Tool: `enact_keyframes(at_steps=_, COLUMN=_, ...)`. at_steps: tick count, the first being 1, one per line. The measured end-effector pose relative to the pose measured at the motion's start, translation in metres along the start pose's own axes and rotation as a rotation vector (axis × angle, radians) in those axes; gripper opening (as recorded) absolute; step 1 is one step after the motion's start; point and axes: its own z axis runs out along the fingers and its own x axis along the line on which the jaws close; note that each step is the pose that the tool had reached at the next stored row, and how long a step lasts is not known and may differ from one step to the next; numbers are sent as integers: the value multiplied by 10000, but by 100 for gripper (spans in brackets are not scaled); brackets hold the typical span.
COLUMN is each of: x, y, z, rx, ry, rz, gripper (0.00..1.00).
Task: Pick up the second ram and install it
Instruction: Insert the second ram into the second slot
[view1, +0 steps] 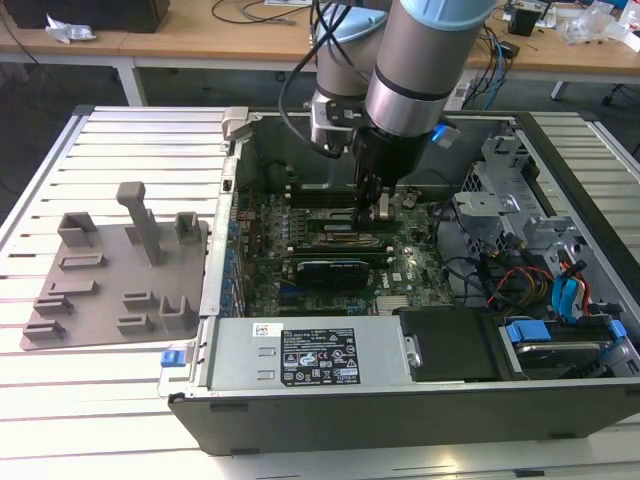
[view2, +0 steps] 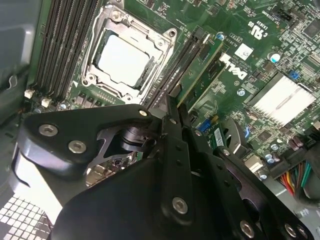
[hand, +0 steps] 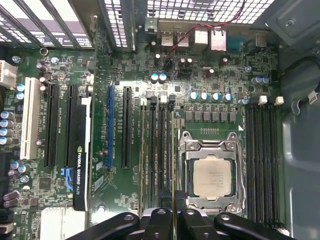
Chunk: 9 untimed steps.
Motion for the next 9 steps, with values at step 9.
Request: enact_keyframes(at_steps=9, x=29, y=87, z=158, rx=1, ry=31, rz=13, gripper=14)
